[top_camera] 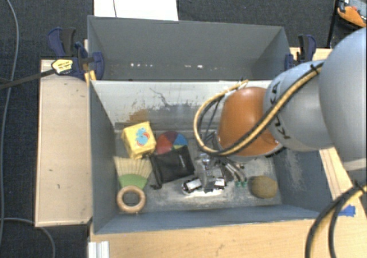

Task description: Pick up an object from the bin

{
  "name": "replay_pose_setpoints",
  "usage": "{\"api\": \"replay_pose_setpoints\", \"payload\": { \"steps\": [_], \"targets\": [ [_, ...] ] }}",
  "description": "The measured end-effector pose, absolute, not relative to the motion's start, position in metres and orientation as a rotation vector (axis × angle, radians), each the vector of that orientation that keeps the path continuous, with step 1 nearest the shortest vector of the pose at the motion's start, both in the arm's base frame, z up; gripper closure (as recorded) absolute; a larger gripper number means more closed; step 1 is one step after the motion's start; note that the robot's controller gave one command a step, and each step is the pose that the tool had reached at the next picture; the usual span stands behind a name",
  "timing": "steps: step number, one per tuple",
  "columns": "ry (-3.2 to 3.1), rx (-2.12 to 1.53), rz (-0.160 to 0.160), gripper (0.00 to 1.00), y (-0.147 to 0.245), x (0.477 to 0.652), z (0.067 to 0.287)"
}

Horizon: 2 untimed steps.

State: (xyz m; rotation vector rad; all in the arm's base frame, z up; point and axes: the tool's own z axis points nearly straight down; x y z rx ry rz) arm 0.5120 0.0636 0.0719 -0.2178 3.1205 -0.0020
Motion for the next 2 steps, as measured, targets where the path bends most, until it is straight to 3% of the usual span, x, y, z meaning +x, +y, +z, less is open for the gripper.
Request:
{"api": "replay_pose_setpoints", "payload": {
  "steps": [2],
  "targets": [
    [3.123, -0.158, -0.001, 1.0, 0.0639, 0.5102, 0.0792]
  ]
}}
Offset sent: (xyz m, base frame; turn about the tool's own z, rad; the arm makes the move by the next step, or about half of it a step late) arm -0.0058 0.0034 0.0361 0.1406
